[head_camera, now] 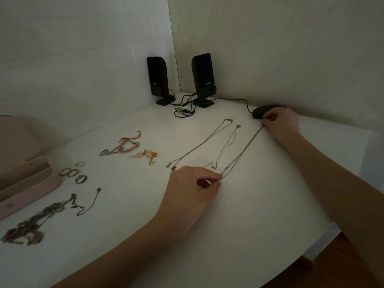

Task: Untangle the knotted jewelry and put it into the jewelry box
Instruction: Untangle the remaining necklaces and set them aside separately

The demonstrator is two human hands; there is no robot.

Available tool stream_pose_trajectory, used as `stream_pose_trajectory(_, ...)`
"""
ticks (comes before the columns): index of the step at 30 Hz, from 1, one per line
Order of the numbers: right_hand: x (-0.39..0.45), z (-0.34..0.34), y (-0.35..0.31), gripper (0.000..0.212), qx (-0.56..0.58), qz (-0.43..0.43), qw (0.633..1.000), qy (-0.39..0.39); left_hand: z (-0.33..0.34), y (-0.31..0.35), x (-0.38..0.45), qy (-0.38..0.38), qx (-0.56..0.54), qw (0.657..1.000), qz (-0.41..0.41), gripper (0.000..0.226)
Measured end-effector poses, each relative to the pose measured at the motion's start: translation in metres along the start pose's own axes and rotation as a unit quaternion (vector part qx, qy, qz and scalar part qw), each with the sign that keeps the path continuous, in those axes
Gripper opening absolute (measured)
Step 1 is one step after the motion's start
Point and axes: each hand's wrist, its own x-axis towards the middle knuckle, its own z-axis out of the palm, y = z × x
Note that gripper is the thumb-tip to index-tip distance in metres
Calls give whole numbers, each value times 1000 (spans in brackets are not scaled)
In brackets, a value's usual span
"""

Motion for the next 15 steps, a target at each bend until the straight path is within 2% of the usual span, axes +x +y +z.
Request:
stream_pose_trajectory(2, -2, -1, -1, 19, 12, -4, 1000, 20, 3, -3, -2, -13, 73, 997, 39, 21)
stream_pose_trajectory(5, -10, -2, -4, 18, -15, -36, 998, 40, 6, -9, -4, -10, 160, 977, 138, 33)
stream_pose_trajectory(7, -18, -1, -6, 23, -59, -61, 996, 1, 7, -9, -6, -75, 186, 963, 180, 52)
stream_pose_trajectory(10, -27, 2, -8, 30, -143, -90, 982, -81, 10, -9, -9, -178, 242, 936, 183, 79)
stream_pose_trajectory(15, -31, 4, -11, 37, -185, -99, 973, -92, 9, -11, -11, -208, 267, 927, 160, 78)
